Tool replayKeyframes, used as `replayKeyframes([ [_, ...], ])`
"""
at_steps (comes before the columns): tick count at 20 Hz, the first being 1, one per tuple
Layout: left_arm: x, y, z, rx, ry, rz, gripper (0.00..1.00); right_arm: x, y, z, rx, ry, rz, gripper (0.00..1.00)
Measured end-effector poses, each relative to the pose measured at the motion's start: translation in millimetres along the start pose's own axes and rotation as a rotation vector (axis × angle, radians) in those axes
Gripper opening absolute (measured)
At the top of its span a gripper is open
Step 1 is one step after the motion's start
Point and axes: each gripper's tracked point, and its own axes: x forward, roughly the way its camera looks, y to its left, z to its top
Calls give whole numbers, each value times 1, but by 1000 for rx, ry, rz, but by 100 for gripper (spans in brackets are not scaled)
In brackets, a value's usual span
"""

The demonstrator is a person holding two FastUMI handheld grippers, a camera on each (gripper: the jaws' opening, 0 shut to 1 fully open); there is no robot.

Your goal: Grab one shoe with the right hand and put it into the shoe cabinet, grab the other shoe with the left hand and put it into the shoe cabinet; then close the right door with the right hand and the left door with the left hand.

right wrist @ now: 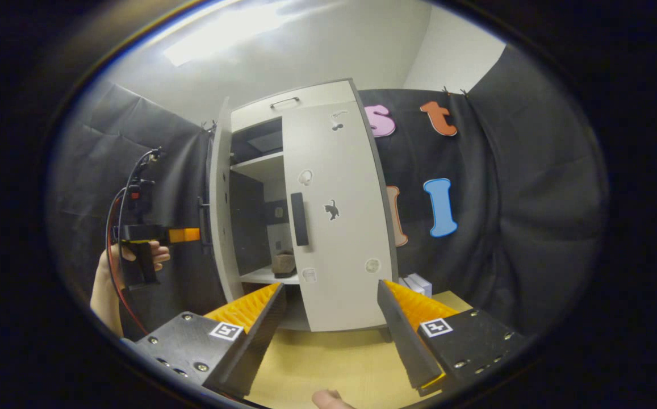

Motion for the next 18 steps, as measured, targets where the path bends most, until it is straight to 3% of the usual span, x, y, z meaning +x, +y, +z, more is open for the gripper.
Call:
replayKeyframes([
  [3,-7,-9,-1,-2,-16,-4,100,0,-6,-4,-4,16,-7,97],
  [10,-34,-6,-4,5,-21,-2,99,-1,-2,-1,-5,16,0,94],
  [11,-37,-5,-7,5,-9,0,99,-1,0,-1,-6,15,0,98],
  [18,-70,-14,-13,-34,-6,-38,99,0,14,12,-32,2,8,98],
])
